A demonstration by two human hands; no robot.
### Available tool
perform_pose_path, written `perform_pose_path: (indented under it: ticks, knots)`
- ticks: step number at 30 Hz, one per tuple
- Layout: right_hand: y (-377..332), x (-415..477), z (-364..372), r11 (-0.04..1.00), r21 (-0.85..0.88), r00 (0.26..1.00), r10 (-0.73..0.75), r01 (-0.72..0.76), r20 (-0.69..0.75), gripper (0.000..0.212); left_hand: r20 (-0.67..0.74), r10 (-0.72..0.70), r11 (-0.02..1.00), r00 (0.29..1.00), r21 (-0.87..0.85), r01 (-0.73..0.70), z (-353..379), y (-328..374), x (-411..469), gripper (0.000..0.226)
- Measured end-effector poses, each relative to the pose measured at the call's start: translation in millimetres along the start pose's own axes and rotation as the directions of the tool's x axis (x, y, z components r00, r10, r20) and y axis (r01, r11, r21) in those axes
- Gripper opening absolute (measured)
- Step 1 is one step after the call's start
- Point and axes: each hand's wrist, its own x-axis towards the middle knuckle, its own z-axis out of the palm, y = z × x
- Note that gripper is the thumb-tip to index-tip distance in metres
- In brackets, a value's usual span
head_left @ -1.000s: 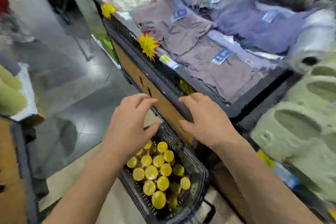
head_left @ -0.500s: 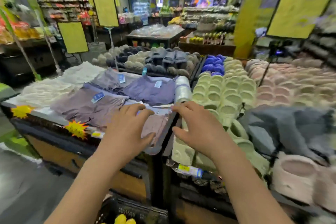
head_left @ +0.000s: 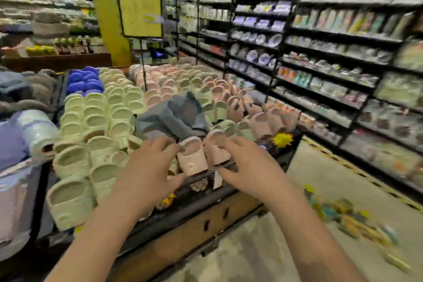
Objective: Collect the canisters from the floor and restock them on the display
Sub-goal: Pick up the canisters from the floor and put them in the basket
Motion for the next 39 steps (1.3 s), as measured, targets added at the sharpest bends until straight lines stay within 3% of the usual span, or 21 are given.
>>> perform_pose_path:
  ticks: [8, 14, 25, 32, 39]
  knots:
    - [151.8, -110.1, -60.2, 0.911, 0.014, 0.909, 0.413, -0.413, -0.052, 0.059, 0.076, 0.363, 0.928, 0.929, -0.118, -0.353, 52.9, 184.0, 80.2, 0.058]
    - [273.9, -203.0, -90.9, 0.817, -0.03, 0.816, 0.571, -0.576, -0.091, 0.059, 0.093, 0.549, 0.822, 0.831, -0.239, -0.517, 98.2, 333.4, 126.1, 0.059]
    - [455.4, -321.1, -90.3, 0.69, 0.007, 0.688, 0.722, -0.723, -0.077, 0.055, 0.187, 0.677, 0.728, 0.712, -0.313, -0.61, 203.4, 536.7, 183.7, 0.057]
    - [561.1, -322.9, -68.7, 0.616, 0.136, 0.609, 0.788, -0.776, -0.091, 0.05, 0.24, 0.713, 0.696, 0.659, -0.358, -0.623, 280.4, 609.6, 252.3, 0.058]
    - [701.6, -281.0, -39.0, 0.545, 0.068, 0.538, 0.837, -0.836, -0.102, 0.055, 0.282, 0.75, 0.655, 0.598, -0.445, -0.611, 392.3, 675.1, 364.6, 0.057]
